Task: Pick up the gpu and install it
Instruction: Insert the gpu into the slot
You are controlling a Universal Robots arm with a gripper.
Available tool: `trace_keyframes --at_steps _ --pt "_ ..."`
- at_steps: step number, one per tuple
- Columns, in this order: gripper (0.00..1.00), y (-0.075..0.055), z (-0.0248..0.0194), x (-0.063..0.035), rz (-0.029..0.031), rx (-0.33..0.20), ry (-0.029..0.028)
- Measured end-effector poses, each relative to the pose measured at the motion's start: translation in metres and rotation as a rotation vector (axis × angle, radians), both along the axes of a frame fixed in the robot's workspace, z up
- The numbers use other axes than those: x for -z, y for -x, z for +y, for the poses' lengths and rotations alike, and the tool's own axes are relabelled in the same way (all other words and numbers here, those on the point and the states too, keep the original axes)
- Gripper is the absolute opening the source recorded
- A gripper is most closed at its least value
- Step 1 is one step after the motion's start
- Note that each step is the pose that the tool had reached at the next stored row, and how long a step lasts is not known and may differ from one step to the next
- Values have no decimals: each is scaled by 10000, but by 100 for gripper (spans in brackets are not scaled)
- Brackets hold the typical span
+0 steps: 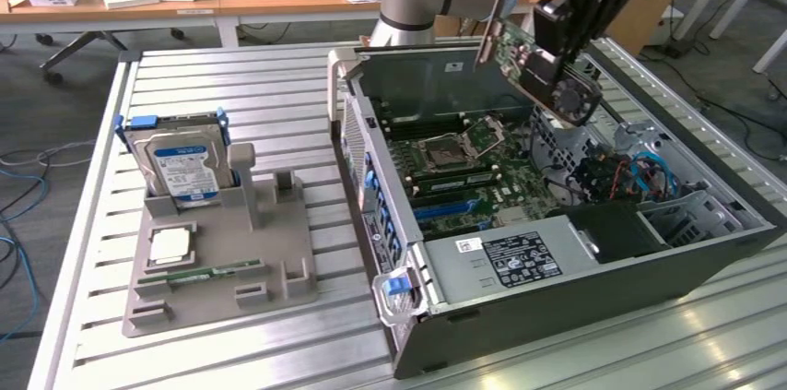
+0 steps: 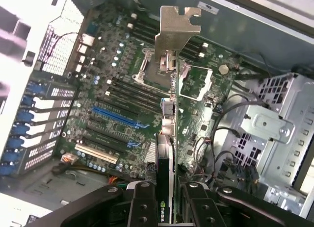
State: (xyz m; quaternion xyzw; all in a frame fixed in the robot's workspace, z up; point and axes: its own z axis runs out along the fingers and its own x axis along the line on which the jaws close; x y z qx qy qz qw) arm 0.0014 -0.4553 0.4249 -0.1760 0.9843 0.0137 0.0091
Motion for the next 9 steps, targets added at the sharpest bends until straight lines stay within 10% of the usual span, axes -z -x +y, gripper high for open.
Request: trace_keyframes --at_steps 9 --pt "26 6 0 7 3 -1397 59"
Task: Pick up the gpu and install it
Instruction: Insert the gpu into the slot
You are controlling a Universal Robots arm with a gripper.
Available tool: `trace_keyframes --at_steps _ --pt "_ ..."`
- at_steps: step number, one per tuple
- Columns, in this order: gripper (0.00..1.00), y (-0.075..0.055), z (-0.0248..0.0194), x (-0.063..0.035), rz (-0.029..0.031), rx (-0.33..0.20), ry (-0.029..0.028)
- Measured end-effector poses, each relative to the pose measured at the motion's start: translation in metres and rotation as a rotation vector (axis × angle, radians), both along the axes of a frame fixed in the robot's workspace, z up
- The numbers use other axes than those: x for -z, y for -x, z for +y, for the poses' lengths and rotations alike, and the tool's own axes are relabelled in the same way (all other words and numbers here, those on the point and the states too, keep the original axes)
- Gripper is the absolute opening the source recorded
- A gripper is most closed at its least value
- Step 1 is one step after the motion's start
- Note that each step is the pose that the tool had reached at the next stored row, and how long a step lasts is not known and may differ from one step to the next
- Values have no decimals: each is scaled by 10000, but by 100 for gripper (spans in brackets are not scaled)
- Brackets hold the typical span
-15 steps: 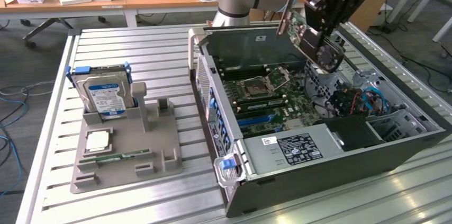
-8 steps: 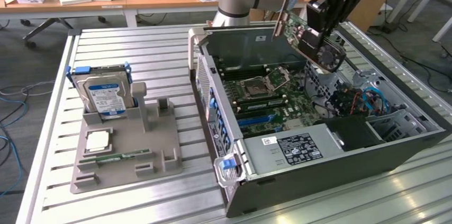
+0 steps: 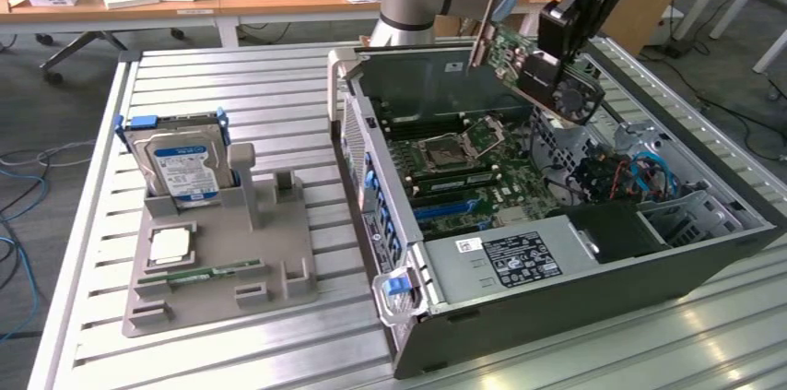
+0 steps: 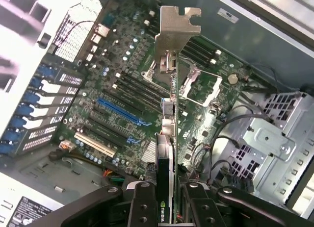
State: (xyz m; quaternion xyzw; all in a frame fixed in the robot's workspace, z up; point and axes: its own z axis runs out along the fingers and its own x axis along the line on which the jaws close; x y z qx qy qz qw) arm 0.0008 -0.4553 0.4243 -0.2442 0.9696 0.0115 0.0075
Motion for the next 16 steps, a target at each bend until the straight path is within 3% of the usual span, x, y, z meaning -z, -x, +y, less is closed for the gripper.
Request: trace_keyframes --at_steps 16 --pt "26 12 0 13 3 -2452 121"
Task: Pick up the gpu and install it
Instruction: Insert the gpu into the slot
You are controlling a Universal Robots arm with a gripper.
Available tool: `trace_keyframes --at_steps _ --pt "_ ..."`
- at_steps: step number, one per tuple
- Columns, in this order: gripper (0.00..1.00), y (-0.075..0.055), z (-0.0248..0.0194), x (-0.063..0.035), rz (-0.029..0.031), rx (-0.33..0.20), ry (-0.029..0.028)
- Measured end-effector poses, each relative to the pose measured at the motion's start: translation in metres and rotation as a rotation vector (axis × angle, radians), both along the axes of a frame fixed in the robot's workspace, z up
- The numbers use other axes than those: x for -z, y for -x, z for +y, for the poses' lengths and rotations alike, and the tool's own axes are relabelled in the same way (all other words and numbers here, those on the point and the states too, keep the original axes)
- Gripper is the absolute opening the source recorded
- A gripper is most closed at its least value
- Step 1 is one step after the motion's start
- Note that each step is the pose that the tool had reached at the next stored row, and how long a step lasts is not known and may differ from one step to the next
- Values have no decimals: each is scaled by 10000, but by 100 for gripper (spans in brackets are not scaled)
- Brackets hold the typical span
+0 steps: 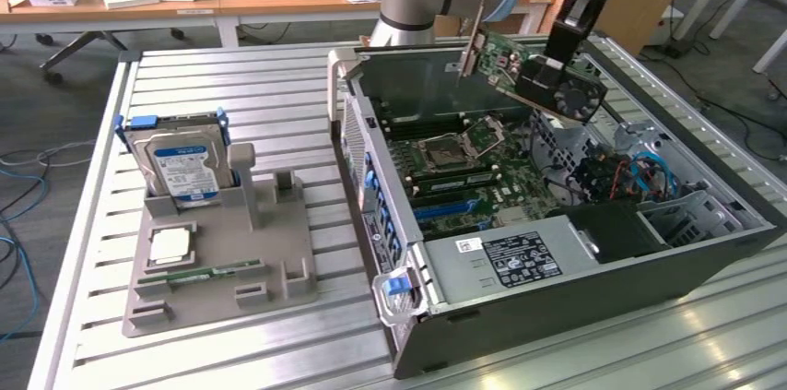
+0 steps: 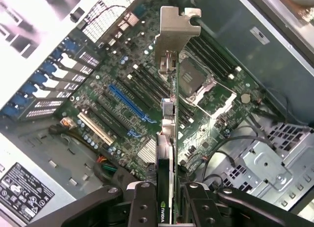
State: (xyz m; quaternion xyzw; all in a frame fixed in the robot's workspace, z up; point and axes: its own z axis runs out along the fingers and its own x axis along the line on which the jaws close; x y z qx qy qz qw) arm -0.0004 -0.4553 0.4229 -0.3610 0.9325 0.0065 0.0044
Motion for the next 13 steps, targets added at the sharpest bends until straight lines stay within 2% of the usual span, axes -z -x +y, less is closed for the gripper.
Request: trace_keyframes --at_steps 13 --pt "26 8 1 11 3 -1991 75"
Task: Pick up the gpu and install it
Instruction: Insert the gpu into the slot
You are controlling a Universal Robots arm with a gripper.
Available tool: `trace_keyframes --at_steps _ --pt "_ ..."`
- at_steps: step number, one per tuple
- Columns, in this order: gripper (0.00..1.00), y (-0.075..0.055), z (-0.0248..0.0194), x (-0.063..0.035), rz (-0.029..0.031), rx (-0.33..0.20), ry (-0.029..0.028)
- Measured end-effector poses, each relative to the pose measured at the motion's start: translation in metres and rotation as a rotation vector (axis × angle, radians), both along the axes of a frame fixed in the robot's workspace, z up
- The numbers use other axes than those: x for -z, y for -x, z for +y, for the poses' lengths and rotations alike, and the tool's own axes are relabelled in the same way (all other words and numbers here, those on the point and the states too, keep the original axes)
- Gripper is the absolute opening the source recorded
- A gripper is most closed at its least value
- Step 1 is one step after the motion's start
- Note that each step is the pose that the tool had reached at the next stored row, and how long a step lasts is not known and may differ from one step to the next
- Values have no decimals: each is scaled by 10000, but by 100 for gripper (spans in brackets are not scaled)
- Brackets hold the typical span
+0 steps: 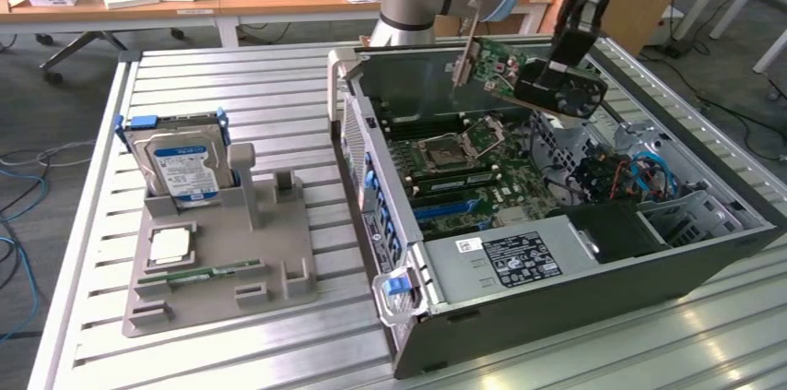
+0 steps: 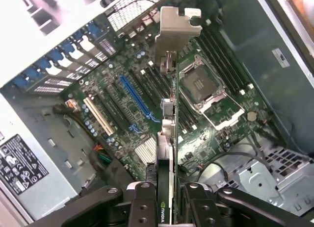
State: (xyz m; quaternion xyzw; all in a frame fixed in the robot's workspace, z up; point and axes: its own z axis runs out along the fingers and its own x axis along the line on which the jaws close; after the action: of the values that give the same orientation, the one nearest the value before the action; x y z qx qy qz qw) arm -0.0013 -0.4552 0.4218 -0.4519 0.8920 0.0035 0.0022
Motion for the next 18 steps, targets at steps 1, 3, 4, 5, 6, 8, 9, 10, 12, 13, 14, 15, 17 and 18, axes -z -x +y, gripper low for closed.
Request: trace_keyframes --at_steps 1,3,4,5,6,8,9,10,12,13,14,15,17,18 --pt "26 1 0 1 0 -139 5" --pt "26 2 1 3 2 -431 14" --pt "26 3 1 5 2 -592 20" --pt "26 4 1 6 2 -725 24" --pt "26 4 1 7 3 -875 28" --pt "26 5 1 9 4 -1168 38" --pt "26 6 1 10 4 -1314 42" --pt "26 6 1 11 4 -1475 45" --pt "26 7 1 14 4 -1767 49" --pt "26 7 2 15 4 -1922 52" --pt "26 8 2 17 4 -2082 54" --pt "26 8 2 18 4 -2241 56" --pt "26 9 2 21 3 -2565 61" --pt "26 10 2 22 3 -2729 64"
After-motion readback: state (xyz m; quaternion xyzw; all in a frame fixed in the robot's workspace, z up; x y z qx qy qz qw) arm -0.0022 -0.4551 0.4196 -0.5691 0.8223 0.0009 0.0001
